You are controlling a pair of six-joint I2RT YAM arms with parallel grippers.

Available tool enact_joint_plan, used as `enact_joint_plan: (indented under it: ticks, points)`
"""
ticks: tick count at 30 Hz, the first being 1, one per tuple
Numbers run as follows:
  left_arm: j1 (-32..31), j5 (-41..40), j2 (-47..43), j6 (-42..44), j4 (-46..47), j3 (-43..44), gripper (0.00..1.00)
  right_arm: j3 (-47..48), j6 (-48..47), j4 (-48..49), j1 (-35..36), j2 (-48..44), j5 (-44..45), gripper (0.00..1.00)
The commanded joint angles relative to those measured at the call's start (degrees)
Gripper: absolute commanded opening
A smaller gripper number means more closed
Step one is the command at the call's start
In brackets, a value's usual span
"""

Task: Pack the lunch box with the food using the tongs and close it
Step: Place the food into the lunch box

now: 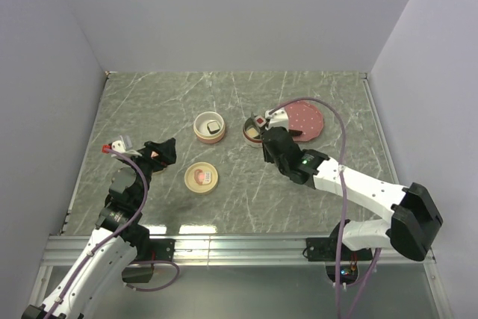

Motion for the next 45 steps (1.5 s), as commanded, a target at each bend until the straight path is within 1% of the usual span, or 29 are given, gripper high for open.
enact_joint_plan:
  ticks: [1,26,38,45]
  points:
    - [-0.1,0.4,-0.5,0.3,1.5,-0.1,1.0,2.9,1.1,2.0,2.0,1.2,3.4,0.0]
    - [-0.1,0.4,-1.1,0.1,0.9,0.0,1.0,3.3,2.5,1.6,5.4,3.9,2.9,0.0]
    - [-0.1,0.4,-1.1,0.1,1.1,-0.1,1.0,3.8,2.5,1.0,6.2,3.3,3.1,0.0]
    - [-0.1,0.3,-1.1,0.1,0.9,0.0,0.99,4.8,2.9,-0.2,6.3,5.4,3.0,0.0]
